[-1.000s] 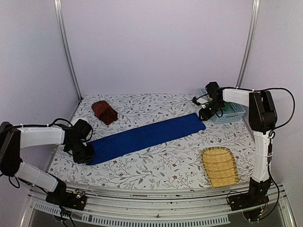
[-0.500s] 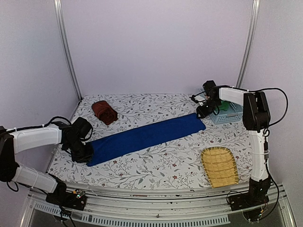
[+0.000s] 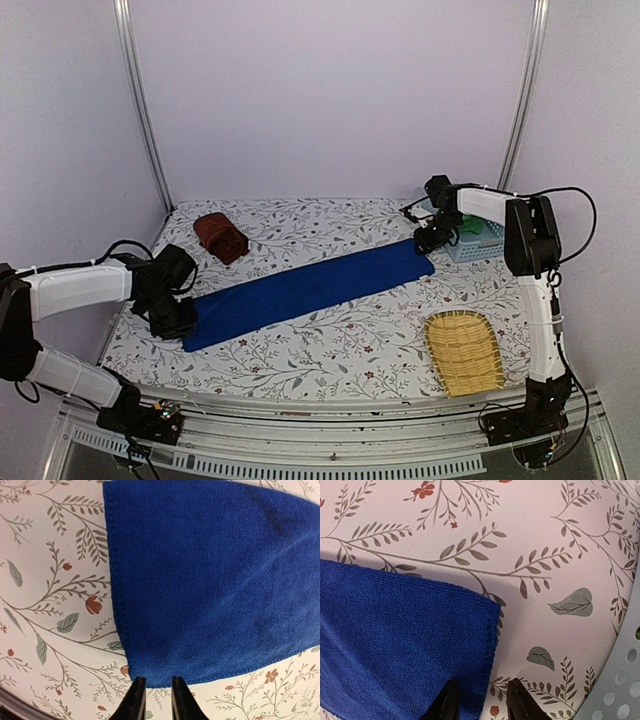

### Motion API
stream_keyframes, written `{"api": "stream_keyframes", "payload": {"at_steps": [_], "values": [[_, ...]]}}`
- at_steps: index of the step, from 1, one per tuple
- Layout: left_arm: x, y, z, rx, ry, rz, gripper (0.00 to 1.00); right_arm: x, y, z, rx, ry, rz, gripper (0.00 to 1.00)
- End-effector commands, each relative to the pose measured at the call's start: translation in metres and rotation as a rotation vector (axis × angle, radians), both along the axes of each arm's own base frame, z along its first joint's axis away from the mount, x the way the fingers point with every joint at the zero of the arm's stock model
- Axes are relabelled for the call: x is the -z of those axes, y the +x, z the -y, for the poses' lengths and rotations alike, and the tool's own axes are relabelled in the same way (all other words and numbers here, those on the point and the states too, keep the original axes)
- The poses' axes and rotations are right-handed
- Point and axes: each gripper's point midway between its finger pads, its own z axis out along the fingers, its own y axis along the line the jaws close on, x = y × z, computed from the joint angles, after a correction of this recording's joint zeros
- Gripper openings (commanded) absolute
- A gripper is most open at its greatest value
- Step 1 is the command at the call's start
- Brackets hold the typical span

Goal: Roll the towels
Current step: Put down the towel at the center of the board, then fold the towel at the center of the board.

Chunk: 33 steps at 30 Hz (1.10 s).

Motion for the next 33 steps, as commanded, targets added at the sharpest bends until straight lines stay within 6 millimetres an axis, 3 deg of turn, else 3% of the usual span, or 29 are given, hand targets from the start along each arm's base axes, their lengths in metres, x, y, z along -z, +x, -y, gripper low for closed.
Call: {"api": "stream_keyframes", "payload": {"at_steps": [1,4,7,15,21,25,33], "values": [[-0.005,0.008,0.003,0.039,0.027,0.024,0.21,0.029,-0.014,0.003,0.013,-0.021,-0.096,0.39],[-0.004,0.009,0.002,0.043,0.033,0.019,0.21,0.039,-0.023,-0.003,0.009,0.011,-0.154,0.42],[-0.005,0.010,0.002,0.047,0.039,0.025,0.21,0.045,-0.030,-0.011,-0.002,0.060,-0.202,0.38],[-0.005,0.011,0.001,0.053,0.047,0.026,0.21,0.054,-0.038,-0.019,-0.031,0.106,-0.248,0.20],[-0.007,0.012,0.002,0.057,0.043,0.032,0.22,0.050,-0.031,-0.014,-0.014,0.113,-0.228,0.04],[-0.008,0.012,0.001,0.060,0.047,0.036,0.22,0.032,-0.022,-0.005,0.004,0.100,-0.180,0.02],[-0.009,0.015,0.002,0.070,0.049,0.039,0.22,-0.035,0.002,0.010,0.028,0.062,-0.015,0.02]]}}
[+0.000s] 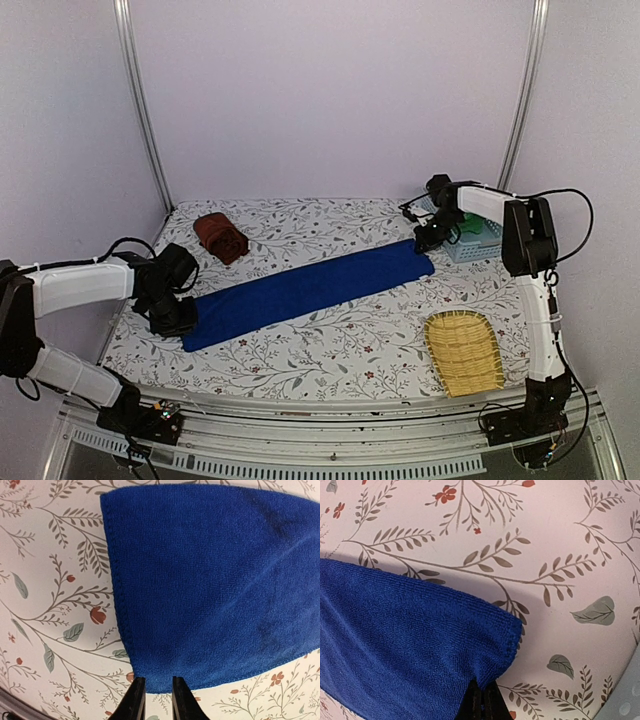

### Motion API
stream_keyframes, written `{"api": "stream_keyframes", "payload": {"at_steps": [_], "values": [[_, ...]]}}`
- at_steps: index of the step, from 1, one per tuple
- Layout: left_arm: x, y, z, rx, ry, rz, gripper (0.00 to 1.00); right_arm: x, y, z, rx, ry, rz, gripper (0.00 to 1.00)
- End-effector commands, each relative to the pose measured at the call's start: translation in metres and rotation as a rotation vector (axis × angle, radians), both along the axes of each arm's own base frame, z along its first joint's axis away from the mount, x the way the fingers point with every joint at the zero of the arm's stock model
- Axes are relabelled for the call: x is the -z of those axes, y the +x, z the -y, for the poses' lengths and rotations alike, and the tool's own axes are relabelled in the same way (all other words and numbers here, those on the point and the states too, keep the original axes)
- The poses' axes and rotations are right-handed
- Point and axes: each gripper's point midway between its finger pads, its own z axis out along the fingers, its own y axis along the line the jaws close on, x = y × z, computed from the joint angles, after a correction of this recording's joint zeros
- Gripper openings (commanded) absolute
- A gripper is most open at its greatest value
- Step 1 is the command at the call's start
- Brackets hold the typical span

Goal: Roll the towels
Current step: Fold the towel at the center of the board.

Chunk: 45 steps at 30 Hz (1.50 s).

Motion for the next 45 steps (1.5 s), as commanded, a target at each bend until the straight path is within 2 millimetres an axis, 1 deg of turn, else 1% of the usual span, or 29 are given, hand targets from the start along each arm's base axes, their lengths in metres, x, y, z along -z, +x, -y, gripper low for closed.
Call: {"api": "stream_keyframes", "payload": {"at_steps": [1,9,12,15,16,19,24,27,30,32,35,43,45], "values": [[-0.009,0.011,0.006,0.031,0.007,0.034,0.22,-0.042,0.006,0.020,0.042,-0.045,0.061,0.02],[-0.013,0.019,0.008,0.048,0.017,0.046,0.22,-0.063,0.018,0.031,0.069,-0.047,0.102,0.02],[-0.014,0.021,0.008,0.055,0.021,0.046,0.22,-0.066,0.018,0.029,0.063,-0.032,0.105,0.02],[-0.013,0.022,0.008,0.061,0.027,0.041,0.22,-0.065,0.014,0.024,0.052,-0.005,0.086,0.02],[-0.012,0.022,0.008,0.063,0.031,0.038,0.22,-0.082,0.014,0.024,0.055,0.003,0.116,0.02],[-0.009,0.021,0.007,0.068,0.038,0.025,0.22,-0.095,0.015,0.026,0.059,-0.005,0.143,0.02],[-0.005,0.022,0.004,0.067,0.062,0.012,0.23,-0.127,0.015,0.024,0.055,0.021,0.190,0.02],[-0.003,0.023,0.002,0.064,0.087,0.001,0.23,-0.141,0.013,0.025,0.056,0.022,0.213,0.02],[-0.001,0.026,0.000,0.065,0.105,-0.006,0.23,-0.150,0.013,0.029,0.059,0.005,0.234,0.02],[0.001,0.027,0.001,0.070,0.107,-0.012,0.23,-0.156,0.016,0.034,0.066,-0.005,0.254,0.02],[0.002,0.029,0.003,0.080,0.109,-0.022,0.23,-0.165,0.024,0.048,0.090,-0.031,0.290,0.02],[0.000,0.033,0.004,0.095,0.116,-0.027,0.23,-0.190,0.040,0.096,0.169,-0.092,0.377,0.02],[0.002,0.033,0.004,0.099,0.118,-0.034,0.23,-0.195,0.041,0.098,0.170,-0.090,0.388,0.02]]}}
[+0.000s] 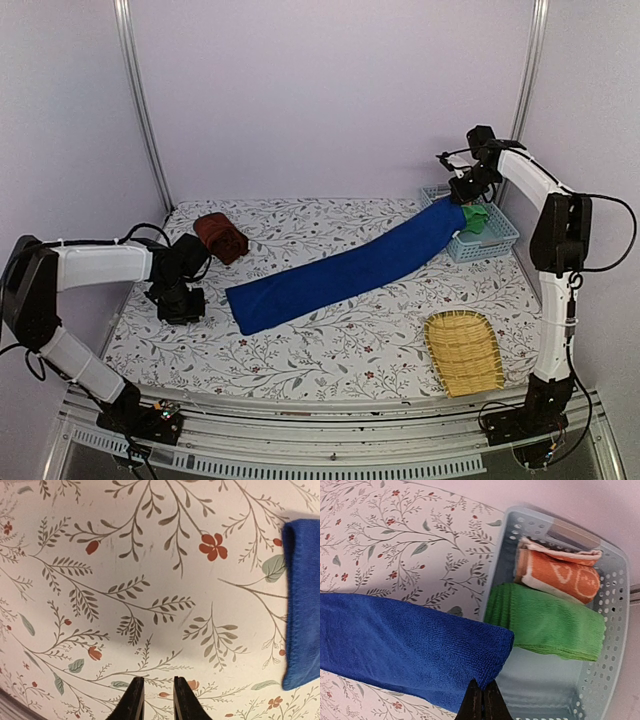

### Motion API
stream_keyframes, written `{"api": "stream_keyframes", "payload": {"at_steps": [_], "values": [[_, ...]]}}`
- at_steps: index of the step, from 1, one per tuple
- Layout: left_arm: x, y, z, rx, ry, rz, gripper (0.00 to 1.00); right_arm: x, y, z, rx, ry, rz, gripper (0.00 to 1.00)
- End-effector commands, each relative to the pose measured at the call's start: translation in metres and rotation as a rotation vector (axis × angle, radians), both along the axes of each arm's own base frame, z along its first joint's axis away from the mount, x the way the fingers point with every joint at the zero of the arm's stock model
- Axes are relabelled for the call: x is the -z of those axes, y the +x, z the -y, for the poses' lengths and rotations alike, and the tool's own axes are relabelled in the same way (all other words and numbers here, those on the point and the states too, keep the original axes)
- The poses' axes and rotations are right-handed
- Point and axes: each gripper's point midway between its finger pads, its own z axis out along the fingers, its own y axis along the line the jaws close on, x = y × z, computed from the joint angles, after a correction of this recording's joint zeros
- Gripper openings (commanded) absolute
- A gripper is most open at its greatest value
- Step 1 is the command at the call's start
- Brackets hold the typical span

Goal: Roll the towels
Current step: Fold the towel at the center of the board.

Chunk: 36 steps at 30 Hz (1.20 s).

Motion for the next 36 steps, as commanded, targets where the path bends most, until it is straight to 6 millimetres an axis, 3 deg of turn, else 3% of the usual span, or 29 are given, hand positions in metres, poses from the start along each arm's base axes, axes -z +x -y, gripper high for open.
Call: {"api": "stream_keyframes", "payload": {"at_steps": [1,4,11,17,22,28,36], "values": [[-0.001,0.003,0.004,0.029,0.018,-0.008,0.24,-0.048,0.006,0.017,0.020,-0.014,0.112,0.02],[0.001,0.004,0.006,0.030,0.009,-0.016,0.23,-0.047,-0.003,-0.004,-0.037,0.046,0.083,0.02],[0.004,0.004,0.007,0.031,0.007,-0.022,0.23,-0.036,-0.042,-0.088,-0.236,0.084,0.003,0.02],[0.009,0.001,0.005,0.031,0.014,-0.035,0.23,-0.032,-0.073,-0.155,-0.305,0.236,-0.083,0.02],[0.012,-0.002,0.004,0.028,0.018,-0.043,0.23,-0.014,-0.099,-0.194,-0.330,0.316,-0.174,0.02],[0.017,-0.004,0.005,0.023,0.010,-0.051,0.23,-0.010,-0.134,-0.252,-0.401,0.516,-0.315,0.02],[0.025,-0.003,0.017,0.028,-0.048,-0.051,0.23,0.002,-0.167,-0.318,-0.471,0.626,-0.443,0.02]]}}
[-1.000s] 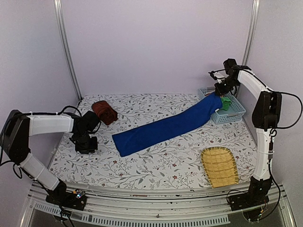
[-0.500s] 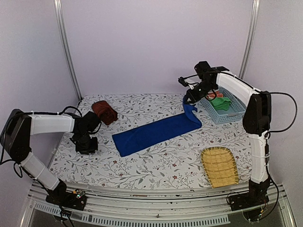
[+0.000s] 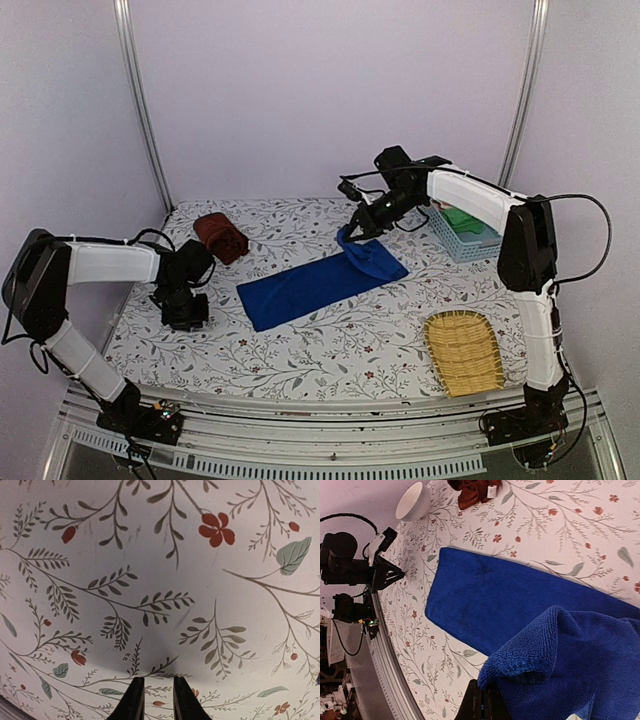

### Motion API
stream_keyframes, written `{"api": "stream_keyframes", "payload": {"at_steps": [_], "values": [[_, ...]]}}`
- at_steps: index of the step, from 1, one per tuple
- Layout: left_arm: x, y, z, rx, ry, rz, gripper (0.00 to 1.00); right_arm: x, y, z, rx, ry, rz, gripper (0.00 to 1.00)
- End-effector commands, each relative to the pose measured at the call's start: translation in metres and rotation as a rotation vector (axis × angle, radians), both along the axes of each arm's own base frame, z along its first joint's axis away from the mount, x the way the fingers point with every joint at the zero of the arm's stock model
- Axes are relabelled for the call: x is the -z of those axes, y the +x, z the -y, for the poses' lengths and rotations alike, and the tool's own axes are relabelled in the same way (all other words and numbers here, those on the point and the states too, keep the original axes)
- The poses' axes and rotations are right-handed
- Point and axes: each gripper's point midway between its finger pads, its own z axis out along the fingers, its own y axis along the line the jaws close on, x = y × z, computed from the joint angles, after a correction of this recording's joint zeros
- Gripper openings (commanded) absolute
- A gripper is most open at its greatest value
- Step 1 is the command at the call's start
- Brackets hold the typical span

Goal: Roll the towels
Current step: Fold the towel at the center of the board.

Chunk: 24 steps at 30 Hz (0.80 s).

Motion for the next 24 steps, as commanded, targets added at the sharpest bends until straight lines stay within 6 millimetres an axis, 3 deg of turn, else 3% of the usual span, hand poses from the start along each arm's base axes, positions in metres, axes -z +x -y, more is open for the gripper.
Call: {"api": "stream_keyframes", "payload": {"at_steps": [1,5,8,15,24], "values": [[0.009,0.002,0.015,0.024,-0.049,0.004,0.23,0.001,-0.018,-0.044,-0.033,0.106,-0.106,0.02],[0.015,0.005,0.024,0.033,-0.083,0.005,0.22,-0.004,-0.022,-0.070,-0.029,0.161,-0.146,0.01],[0.017,0.007,0.029,0.039,-0.097,0.008,0.22,0.012,-0.023,-0.084,-0.019,0.168,-0.188,0.01],[0.025,0.013,0.041,0.066,-0.137,0.013,0.22,0.019,-0.031,-0.110,-0.020,0.208,-0.238,0.01],[0.034,0.016,0.055,0.095,-0.192,0.006,0.21,0.009,-0.025,-0.142,-0.008,0.304,-0.227,0.01]]}}
